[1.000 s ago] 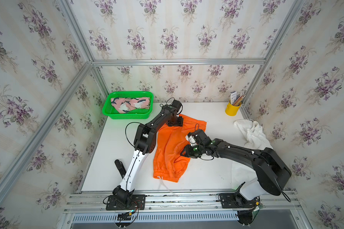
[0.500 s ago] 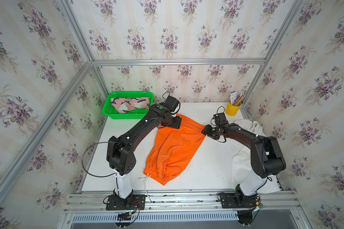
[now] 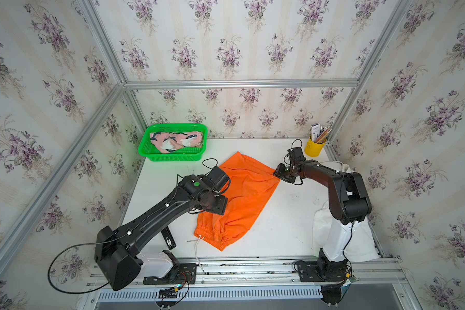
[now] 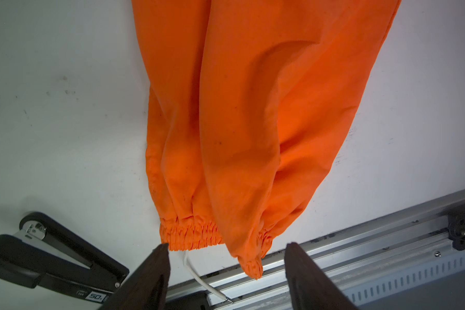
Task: Roll up the shorts
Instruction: Adjust the shorts at the center of the board.
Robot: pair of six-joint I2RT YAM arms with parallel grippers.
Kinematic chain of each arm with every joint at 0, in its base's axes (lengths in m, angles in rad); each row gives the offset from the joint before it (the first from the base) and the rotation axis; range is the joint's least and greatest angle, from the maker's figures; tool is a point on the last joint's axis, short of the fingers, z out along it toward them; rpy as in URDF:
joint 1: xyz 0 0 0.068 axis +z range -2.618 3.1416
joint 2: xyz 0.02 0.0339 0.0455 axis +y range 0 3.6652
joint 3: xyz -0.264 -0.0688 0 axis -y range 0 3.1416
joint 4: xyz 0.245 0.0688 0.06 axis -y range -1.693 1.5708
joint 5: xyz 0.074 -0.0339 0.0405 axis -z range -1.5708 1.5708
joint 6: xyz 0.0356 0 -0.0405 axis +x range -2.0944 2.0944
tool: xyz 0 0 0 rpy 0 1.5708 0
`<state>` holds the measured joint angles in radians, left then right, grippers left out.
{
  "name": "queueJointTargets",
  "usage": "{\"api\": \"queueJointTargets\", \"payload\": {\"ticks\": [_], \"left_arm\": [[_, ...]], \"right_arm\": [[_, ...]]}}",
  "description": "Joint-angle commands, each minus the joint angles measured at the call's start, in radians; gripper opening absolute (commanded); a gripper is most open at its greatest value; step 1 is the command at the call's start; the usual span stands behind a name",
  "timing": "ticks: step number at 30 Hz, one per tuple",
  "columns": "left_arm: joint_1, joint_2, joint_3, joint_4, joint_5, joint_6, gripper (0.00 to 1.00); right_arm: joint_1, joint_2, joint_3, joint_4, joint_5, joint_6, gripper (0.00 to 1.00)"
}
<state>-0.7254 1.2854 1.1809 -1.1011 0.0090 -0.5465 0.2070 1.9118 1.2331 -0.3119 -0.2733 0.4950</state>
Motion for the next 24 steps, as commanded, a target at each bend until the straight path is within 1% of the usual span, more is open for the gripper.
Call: {"api": "queueJointTargets", "payload": {"ticks": [1, 3, 5, 7, 9, 12, 13, 15, 16, 20, 24], "left_arm": [[-0.025, -0.045, -0.035, -0.071, -0.016, -0.089, 0.71], [-0.053, -0.054, -0.047, -0.105, -0.022, -0.122, 0.71], [-0.083, -0.058, -0.06, -0.132, -0.024, -0.157, 0.72], [-0.114, -0.066, -0.071, -0.138, -0.024, -0.187, 0.71], [-0.141, -0.07, -0.084, -0.137, -0.023, -0.21, 0.72], [-0.177, -0.06, -0.089, -0.149, -0.02, -0.219, 0.72], [-0.191, -0.049, -0.088, -0.155, -0.02, -0.223, 0.72], [-0.217, -0.028, -0.092, -0.156, -0.012, -0.23, 0.72], [-0.232, -0.019, -0.101, -0.149, -0.006, -0.233, 0.73], [-0.255, 0.022, -0.154, -0.092, 0.029, -0.237, 0.72], [-0.259, 0.072, -0.182, 0.004, 0.056, -0.223, 0.65]], "right_arm": [[-0.001, -0.016, -0.026, -0.02, -0.037, 0.002, 0.5], [0.001, -0.016, -0.034, -0.021, -0.076, 0.001, 0.5], [0.002, -0.023, -0.045, -0.011, -0.083, 0.004, 0.49], [0.002, -0.022, -0.045, -0.009, -0.072, 0.001, 0.42], [0.002, -0.012, -0.037, -0.01, -0.063, -0.001, 0.38], [0.002, 0.009, -0.023, -0.014, -0.073, -0.004, 0.28], [0.001, 0.011, -0.018, -0.013, -0.075, -0.005, 0.23], [0.002, 0.011, -0.013, -0.014, -0.069, -0.008, 0.06], [0.002, 0.008, -0.011, -0.016, -0.066, -0.01, 0.0], [0.002, -0.006, -0.001, -0.027, -0.062, -0.016, 0.0], [0.002, -0.022, 0.01, -0.034, -0.065, -0.016, 0.0]]}}
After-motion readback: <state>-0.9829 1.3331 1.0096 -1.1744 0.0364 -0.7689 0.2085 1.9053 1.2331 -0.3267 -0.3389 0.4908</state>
